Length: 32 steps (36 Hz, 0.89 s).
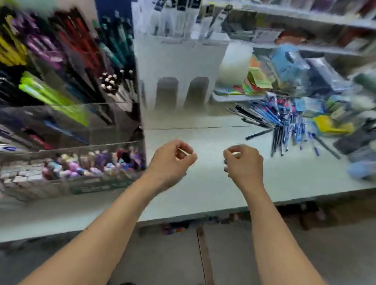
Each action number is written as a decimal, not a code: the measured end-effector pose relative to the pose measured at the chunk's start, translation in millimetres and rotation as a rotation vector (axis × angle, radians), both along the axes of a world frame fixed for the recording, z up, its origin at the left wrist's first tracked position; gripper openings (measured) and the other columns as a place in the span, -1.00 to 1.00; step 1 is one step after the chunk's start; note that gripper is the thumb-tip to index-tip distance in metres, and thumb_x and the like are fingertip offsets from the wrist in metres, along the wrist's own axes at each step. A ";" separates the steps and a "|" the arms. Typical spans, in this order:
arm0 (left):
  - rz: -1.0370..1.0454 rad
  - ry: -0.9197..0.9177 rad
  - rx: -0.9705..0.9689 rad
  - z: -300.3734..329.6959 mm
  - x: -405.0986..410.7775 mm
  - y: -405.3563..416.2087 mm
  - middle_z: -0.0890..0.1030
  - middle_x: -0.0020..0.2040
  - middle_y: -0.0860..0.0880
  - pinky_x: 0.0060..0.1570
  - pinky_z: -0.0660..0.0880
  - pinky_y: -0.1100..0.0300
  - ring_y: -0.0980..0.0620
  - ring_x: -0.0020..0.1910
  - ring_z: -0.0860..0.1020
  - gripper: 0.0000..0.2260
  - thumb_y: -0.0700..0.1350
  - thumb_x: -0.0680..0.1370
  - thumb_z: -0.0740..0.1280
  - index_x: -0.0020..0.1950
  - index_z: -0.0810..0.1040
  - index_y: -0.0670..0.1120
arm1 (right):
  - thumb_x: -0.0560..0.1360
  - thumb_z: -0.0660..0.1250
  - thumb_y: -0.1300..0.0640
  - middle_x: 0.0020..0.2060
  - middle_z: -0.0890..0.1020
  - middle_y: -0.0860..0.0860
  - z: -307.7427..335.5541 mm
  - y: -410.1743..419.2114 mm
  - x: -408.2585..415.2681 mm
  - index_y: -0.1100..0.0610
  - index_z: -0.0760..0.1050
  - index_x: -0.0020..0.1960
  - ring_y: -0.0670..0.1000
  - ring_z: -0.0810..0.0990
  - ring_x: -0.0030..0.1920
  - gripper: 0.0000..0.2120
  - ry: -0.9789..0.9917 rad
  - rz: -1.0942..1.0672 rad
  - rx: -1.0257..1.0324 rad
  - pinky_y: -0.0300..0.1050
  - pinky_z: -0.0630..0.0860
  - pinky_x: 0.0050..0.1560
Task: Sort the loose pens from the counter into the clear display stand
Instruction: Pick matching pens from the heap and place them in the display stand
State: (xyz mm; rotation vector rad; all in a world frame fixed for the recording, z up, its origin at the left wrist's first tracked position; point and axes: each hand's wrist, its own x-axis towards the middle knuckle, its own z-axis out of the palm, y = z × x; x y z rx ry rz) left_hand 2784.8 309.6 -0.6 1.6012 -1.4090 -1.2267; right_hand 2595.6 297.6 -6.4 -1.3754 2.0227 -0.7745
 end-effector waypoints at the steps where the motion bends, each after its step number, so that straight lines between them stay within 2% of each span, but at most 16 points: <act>1: -0.027 -0.003 0.016 -2.4 -27.7 -1.7 0.63 -0.14 -0.04 -0.47 0.42 0.34 0.03 -0.33 0.60 -0.93 -0.07 0.58 0.40 -0.06 0.53 0.02 | 0.44 0.33 -0.07 -0.16 0.71 0.01 -5.3 -0.5 -31.7 0.02 0.62 -0.03 0.11 0.71 -0.11 -0.79 0.006 -0.026 0.025 0.17 0.66 0.02; 3: -0.087 -0.011 0.034 -8.2 -79.4 -6.3 0.64 -0.07 -0.02 -0.35 0.51 0.25 0.01 -0.20 0.66 -0.90 0.00 0.58 0.40 0.03 0.54 0.01 | 0.41 0.31 -0.12 -0.09 0.71 0.04 -14.6 -2.1 -88.7 0.02 0.61 -0.01 0.13 0.71 -0.06 -0.72 0.013 -0.058 0.071 0.17 0.66 0.03; 6: -0.139 -0.070 0.043 -16.5 -143.9 -17.3 0.61 -0.01 0.05 -0.05 0.61 0.02 0.01 -0.07 0.63 -0.78 0.07 0.57 0.40 0.15 0.53 0.02 | 0.43 0.34 -0.11 -0.04 0.70 0.08 -22.7 -7.8 -153.7 0.06 0.61 0.01 0.15 0.70 -0.02 -0.72 0.018 -0.073 0.141 0.16 0.65 0.06; 8: -0.153 -0.126 0.055 -17.6 -174.0 -27.5 0.59 0.06 0.05 -0.03 0.58 0.05 0.02 -0.03 0.59 -0.70 0.09 0.57 0.40 0.25 0.51 0.02 | 0.48 0.37 -0.04 -0.04 0.70 0.10 -22.6 -17.0 -182.8 0.12 0.63 0.02 0.15 0.69 0.00 -0.74 0.018 -0.065 0.179 0.17 0.65 0.08; 11: -0.158 -0.224 0.058 -20.4 -203.8 -53.5 0.56 0.19 0.01 0.04 0.54 0.06 -0.02 0.07 0.57 -0.57 0.13 0.56 0.40 0.37 0.46 0.01 | 0.47 0.38 0.05 -0.22 0.67 0.10 -23.9 -39.5 -212.2 0.30 0.63 -0.04 0.13 0.66 -0.17 -0.71 -0.028 -0.078 0.208 0.26 0.65 0.00; 13: -0.160 -0.303 0.058 -27.4 -217.3 -76.2 0.53 0.31 -0.04 0.14 0.51 0.04 -0.06 0.18 0.55 -0.49 0.15 0.55 0.40 0.44 0.41 0.00 | 0.40 0.36 0.07 -0.34 0.60 0.19 -30.0 -60.2 -224.6 0.40 0.58 -0.05 0.13 0.57 -0.30 -0.63 -0.053 -0.085 0.214 0.34 0.64 -0.07; 14: -0.163 -0.347 0.055 -32.3 -223.8 -89.3 0.49 0.36 -0.06 0.19 0.47 0.05 -0.08 0.25 0.52 -0.45 0.15 0.55 0.40 0.47 0.38 -0.01 | 0.37 0.34 0.08 -0.33 0.61 0.24 -33.3 -72.0 -229.1 0.41 0.57 -0.06 0.16 0.57 -0.32 -0.63 -0.062 -0.086 0.224 0.35 0.64 -0.08; 17: -0.198 -0.502 0.028 -48.2 -242.6 -131.4 0.34 0.50 -0.10 0.28 0.38 0.03 -0.14 0.39 0.43 -0.33 0.15 0.53 0.42 0.55 0.28 -0.03 | 0.42 0.34 0.19 -0.24 0.69 0.27 -40.8 -107.9 -238.1 0.37 0.57 -0.16 0.24 0.68 -0.26 -0.79 -0.070 -0.084 0.282 0.28 0.67 -0.11; 20: -0.243 -0.612 0.015 -70.3 -265.7 -174.1 0.27 0.52 -0.10 0.32 0.39 -0.07 -0.20 0.42 0.37 -0.28 0.16 0.51 0.43 0.57 0.23 -0.03 | 0.42 0.33 0.24 -0.29 0.69 0.22 -57.8 -143.0 -249.3 0.30 0.59 -0.24 0.22 0.71 -0.26 -0.86 -0.068 -0.106 0.344 0.18 0.70 -0.10; 23: -0.328 -0.773 0.001 -94.2 -288.0 -211.4 0.19 0.57 -0.09 0.32 0.39 -0.13 -0.24 0.45 0.28 -0.23 0.15 0.49 0.42 0.60 0.15 -0.02 | 0.36 0.26 0.27 -0.35 0.61 0.27 -73.2 -170.7 -264.1 0.33 0.56 -0.27 0.24 0.65 -0.33 -0.86 -0.024 -0.103 0.356 0.04 0.67 -0.21; 25: -0.396 -0.881 -0.027 -105.7 -298.0 -231.9 0.10 0.62 -0.09 0.36 0.35 -0.15 -0.24 0.52 0.18 -0.15 0.13 0.47 0.43 0.63 0.06 0.01 | 0.38 0.25 0.29 -0.27 0.65 0.30 -74.8 -182.2 -274.2 0.36 0.59 -0.19 0.19 0.57 -0.40 -0.82 -0.001 -0.077 0.375 0.02 0.60 -0.29; 27: -0.455 -0.955 -0.053 -112.8 -306.7 -253.8 -0.01 0.66 -0.08 0.43 0.27 -0.16 -0.23 0.59 0.05 -0.07 0.09 0.46 0.45 0.65 -0.06 0.04 | 0.42 0.26 0.29 -0.30 0.66 0.21 -76.2 -192.6 -287.2 0.33 0.62 -0.18 0.11 0.57 -0.40 -0.82 0.005 -0.042 0.394 -0.03 0.58 -0.28; 30: -0.505 -1.047 -0.090 -120.5 -313.6 -281.1 -0.12 0.67 -0.07 0.51 0.16 -0.16 -0.21 0.62 -0.06 0.01 -0.03 0.44 0.48 0.65 -0.18 0.04 | 0.50 0.33 0.23 -0.29 0.65 0.05 -82.5 -206.4 -303.4 0.17 0.63 -0.20 0.05 0.62 -0.23 -0.86 0.020 0.045 0.407 -0.15 0.48 -0.21; 32: -0.518 -1.092 -0.099 -127.4 -316.5 -296.3 -0.18 0.66 -0.06 0.55 0.09 -0.16 -0.20 0.63 -0.10 0.04 -0.11 0.43 0.48 0.64 -0.23 0.04 | 0.52 0.35 0.20 -0.30 0.63 -0.01 -88.5 -215.3 -311.1 0.15 0.64 -0.17 0.03 0.62 -0.20 -0.88 0.020 0.092 0.404 -0.17 0.45 -0.17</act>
